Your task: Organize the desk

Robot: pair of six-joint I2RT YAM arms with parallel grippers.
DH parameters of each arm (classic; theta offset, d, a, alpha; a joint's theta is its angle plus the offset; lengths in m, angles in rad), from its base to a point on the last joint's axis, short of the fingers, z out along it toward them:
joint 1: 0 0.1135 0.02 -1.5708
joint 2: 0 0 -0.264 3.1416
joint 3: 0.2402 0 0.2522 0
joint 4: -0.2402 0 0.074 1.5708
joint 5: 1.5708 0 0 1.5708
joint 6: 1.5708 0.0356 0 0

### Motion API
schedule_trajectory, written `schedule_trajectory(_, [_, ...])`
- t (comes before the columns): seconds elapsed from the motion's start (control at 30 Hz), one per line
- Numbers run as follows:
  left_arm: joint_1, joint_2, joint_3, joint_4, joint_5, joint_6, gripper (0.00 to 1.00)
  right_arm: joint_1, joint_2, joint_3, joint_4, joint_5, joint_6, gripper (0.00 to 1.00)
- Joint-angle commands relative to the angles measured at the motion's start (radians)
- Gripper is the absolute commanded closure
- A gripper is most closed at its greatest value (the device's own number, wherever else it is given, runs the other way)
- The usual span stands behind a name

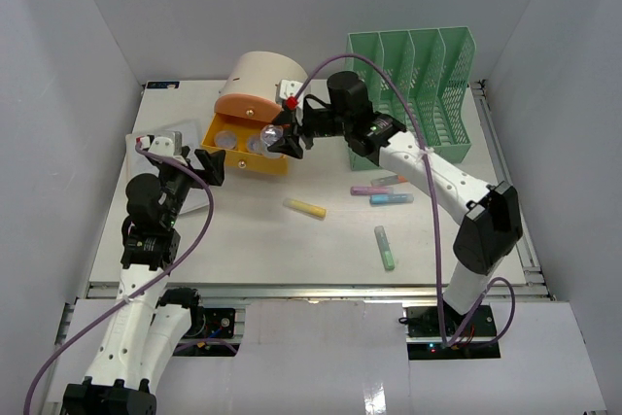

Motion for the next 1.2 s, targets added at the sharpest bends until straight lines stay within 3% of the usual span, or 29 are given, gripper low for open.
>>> schedule_trajectory(0.0, [0.002,-0.01,-0.008,-0.008,-0.023,0.004,0.02,0.006,0.13,0.163,-0.012,0.057,-0.01,0.64])
schedule_trajectory(0.23, [0.002,-0.011,-0.006,-0.005,-0.014,0.009,0.02,0.009,0.216,0.216,-0.012,0.141,-0.065,0.63])
schedule_trajectory(0.67, [0.002,-0.016,-0.006,-0.004,0.008,0.005,0.02,0.028,0.191,0.156,-0.038,0.286,-0.206,0.63])
schedule_trajectory(1.17, [0.002,-0.018,-0.006,-0.004,0.011,0.006,0.02,0.086,0.208,0.194,-0.05,0.456,-0.367,0.62])
